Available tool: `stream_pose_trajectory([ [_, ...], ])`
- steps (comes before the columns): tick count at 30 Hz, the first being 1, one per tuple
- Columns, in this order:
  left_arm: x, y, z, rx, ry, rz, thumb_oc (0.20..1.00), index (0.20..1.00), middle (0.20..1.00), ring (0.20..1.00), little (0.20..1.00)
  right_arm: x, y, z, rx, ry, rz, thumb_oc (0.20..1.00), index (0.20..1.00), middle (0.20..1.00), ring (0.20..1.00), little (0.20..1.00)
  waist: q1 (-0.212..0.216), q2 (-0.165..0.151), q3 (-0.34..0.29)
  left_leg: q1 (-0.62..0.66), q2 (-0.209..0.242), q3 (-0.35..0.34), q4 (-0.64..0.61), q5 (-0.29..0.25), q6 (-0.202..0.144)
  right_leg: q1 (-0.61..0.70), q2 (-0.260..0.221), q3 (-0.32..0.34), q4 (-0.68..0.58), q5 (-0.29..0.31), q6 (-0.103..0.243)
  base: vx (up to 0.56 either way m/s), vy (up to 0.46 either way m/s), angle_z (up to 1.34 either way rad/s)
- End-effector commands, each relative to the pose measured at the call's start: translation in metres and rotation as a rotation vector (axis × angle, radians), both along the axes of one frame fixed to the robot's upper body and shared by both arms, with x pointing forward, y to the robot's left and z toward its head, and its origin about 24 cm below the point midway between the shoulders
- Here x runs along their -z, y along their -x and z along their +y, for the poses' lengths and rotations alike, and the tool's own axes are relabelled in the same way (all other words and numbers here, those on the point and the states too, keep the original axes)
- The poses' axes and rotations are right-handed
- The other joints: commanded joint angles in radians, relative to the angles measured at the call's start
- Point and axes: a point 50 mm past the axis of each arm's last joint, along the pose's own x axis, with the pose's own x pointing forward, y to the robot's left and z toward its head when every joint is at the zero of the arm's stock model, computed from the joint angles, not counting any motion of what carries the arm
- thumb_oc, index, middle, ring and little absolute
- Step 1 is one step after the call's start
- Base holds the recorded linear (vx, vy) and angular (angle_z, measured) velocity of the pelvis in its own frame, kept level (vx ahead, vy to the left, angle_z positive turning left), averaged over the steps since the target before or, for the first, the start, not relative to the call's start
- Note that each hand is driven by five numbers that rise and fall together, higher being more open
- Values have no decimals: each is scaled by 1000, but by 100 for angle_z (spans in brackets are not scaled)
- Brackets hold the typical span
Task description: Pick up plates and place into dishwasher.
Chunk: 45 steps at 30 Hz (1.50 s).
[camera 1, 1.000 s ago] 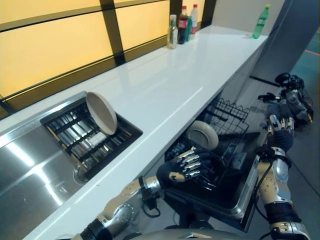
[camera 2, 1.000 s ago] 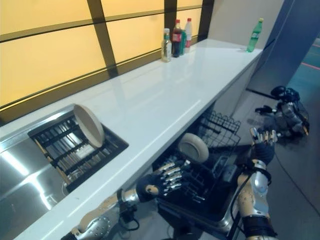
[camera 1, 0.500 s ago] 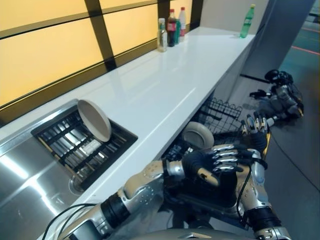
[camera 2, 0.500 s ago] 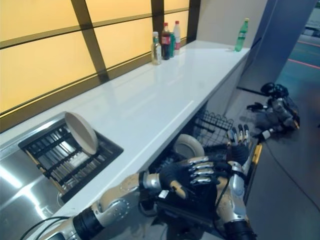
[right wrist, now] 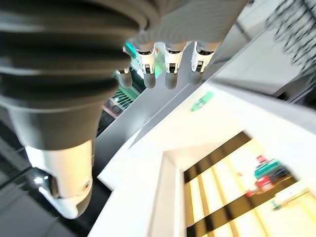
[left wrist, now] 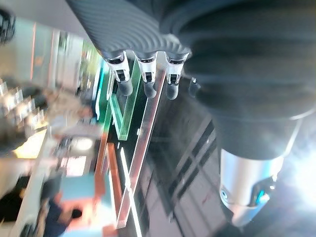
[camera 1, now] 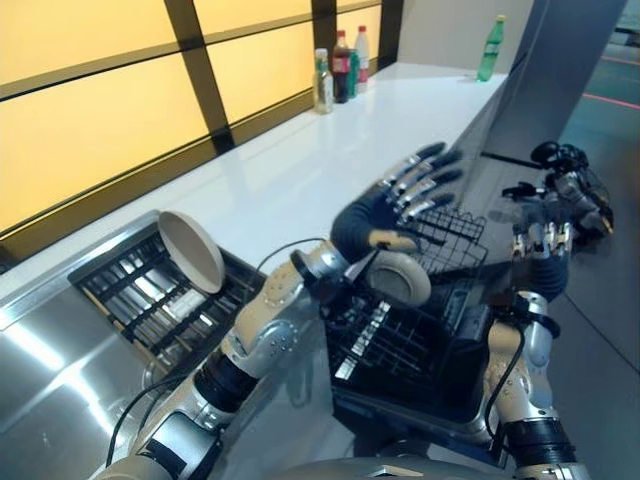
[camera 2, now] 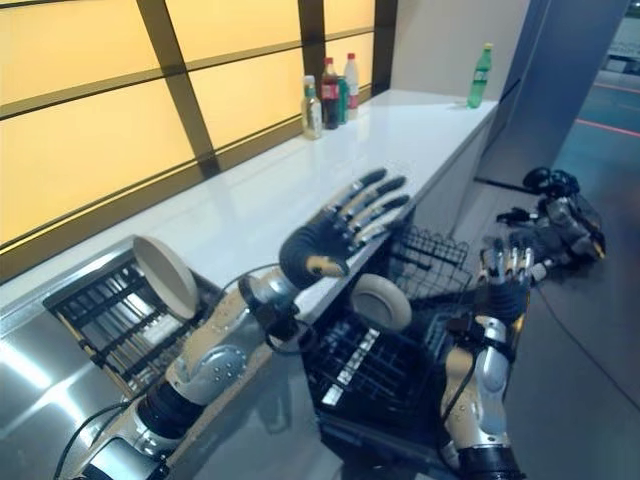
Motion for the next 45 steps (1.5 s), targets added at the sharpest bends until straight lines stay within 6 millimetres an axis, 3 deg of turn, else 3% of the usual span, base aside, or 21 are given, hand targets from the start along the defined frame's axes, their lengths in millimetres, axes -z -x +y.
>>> stream_pose_trajectory([
  [1,-34,0,34,-102,112,-117,1000,1000,1000,1000,1000,-36,0,5,-140,153,-191,1000,1000,1000,1000,1000,46,13,16,49,-24,-87,-116,25,49,8,28,-6,63,103,-5,7,7,20],
  [5,-34,2,64,-228,108,-139,1000,1000,1000,1000,1000,-55,4,15,-238,289,-265,1000,1000,1000,1000,1000,85,9,10,41,-23,-131,-124,40,39,25,34,-42,54,60,-13,-1,0,30],
  [11,-26,1,83,-387,48,-161,1000,1000,1000,1000,1000,-70,-3,40,-362,390,-303,1000,1000,1000,1000,1000,144,7,13,35,-25,-190,-128,52,30,53,42,-86,47,9,-21,-11,-1,25],
  [20,-17,-9,103,-544,-127,-181,1000,1000,1000,1000,1000,-69,-21,77,-473,276,-304,1000,1000,1000,1000,1000,214,11,12,31,-27,-265,-145,72,21,75,48,-137,53,-33,-31,-18,41,19],
  [25,-14,-15,120,-612,-173,-184,1000,1000,1000,1000,1000,-71,-27,79,-456,283,-300,1000,1000,1000,1000,1000,228,14,12,19,-43,-261,-128,65,31,62,23,-143,121,-19,-25,-13,111,9],
  [27,-15,-15,122,-631,-204,-224,1000,1000,1000,1000,1000,-72,-26,78,-445,284,-312,1000,1000,1000,1000,1000,222,20,21,9,-55,-263,-114,59,48,18,19,-124,237,11,-25,-45,152,12],
  [29,-15,-15,120,-653,-234,-263,1000,1000,1000,1000,1000,-71,-23,75,-439,290,-317,1000,1000,1000,1000,1000,199,28,44,8,-61,-269,-95,53,58,-52,54,-70,369,48,-40,-11,114,17],
  [30,-15,-15,118,-653,-242,-274,1000,1000,1000,1000,1000,-71,-23,74,-435,295,-314,1000,1000,1000,1000,1000,191,26,49,9,-63,-271,-91,53,59,-65,63,-54,370,56,-45,70,31,32],
  [33,-19,-19,114,-640,-261,-282,1000,1000,1000,1000,1000,-69,-21,67,-428,298,-308,1000,1000,1000,1000,1000,167,15,50,13,-72,-301,-84,54,46,-36,87,-13,220,26,-59,131,-53,35],
  [34,-20,-23,112,-636,-265,-278,1000,1000,1000,1000,1000,-68,-21,61,-424,296,-309,1000,1000,1000,1000,1000,150,5,46,8,-81,-320,-69,38,37,-27,101,33,123,17,-50,162,-105,40],
  [38,-13,-24,118,-642,-243,-237,1000,1000,1000,1000,1000,-72,-21,55,-432,296,-303,1000,1000,1000,1000,1000,135,3,44,1,-61,-323,-42,23,13,24,143,88,42,-34,-47,161,-108,70],
  [42,-11,-19,121,-642,-226,-219,1000,1000,1000,1000,1000,-68,-15,51,-422,292,-274,1000,1000,1000,1000,1000,129,1,33,-19,-42,-272,-11,18,-5,49,156,68,10,-54,-59,108,-36,-3],
  [45,-12,-22,110,-622,-273,-265,1000,1000,1000,1000,1000,-61,-9,43,-371,316,-251,1000,1000,1000,1000,1000,106,1,23,-22,-25,-191,-49,36,-5,49,149,2,7,-49,-59,35,12,28],
])
